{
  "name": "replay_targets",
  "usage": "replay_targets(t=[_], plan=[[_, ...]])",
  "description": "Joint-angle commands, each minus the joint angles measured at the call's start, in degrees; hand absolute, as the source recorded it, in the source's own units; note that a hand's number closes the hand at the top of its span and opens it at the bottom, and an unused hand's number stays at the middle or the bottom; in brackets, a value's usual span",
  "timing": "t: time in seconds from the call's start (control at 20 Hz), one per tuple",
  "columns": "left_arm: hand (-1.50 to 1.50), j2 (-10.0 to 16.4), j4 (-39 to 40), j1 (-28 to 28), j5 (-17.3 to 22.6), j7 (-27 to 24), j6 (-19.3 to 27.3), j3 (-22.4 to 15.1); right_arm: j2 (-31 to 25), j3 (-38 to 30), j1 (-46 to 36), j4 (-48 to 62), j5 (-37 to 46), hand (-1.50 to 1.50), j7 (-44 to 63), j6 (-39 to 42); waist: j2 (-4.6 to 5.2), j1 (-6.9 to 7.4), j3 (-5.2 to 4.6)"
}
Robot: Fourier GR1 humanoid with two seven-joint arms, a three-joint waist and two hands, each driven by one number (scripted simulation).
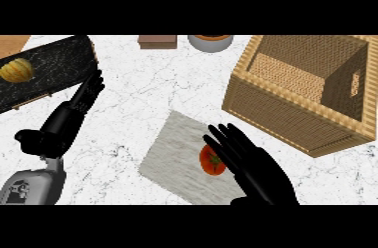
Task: Pick the tomato from the placemat and place it in the basket
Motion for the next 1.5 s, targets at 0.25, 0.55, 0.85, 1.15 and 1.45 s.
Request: replay_targets(t=[0.25,0.55,0.85,1.15,1.45], plan=[[0.00,-3.32,-4.73,0.80,-2.85,4.17,1.59,-0.81,5.13,-0.01,-4.24,8.31,4.62,-1.50,2.15,-0.53,-0.01,0.18,0.01],[0.00,-0.76,2.09,0.60,-1.39,-2.74,-3.08,3.48,5.67,2.33,-0.36,13.47,9.18,-1.50,1.33,-7.10,0.04,-0.01,0.00],[0.00,-2.24,-1.24,3.01,-2.60,-2.28,-3.52,2.56,7.81,-2.39,-8.17,21.32,5.68,-1.50,-0.16,-5.09,0.04,0.23,0.01],[0.00,-3.02,1.10,-0.60,-3.00,-0.49,-3.25,2.50,7.82,2.40,-7.19,24.41,6.71,1.50,0.69,-5.60,0.09,0.18,0.01],[0.00,-2.11,1.04,-0.86,-2.69,-1.05,-3.68,4.37,6.46,0.18,-6.47,24.40,9.43,1.50,-3.01,-5.37,0.07,0.09,0.01]])
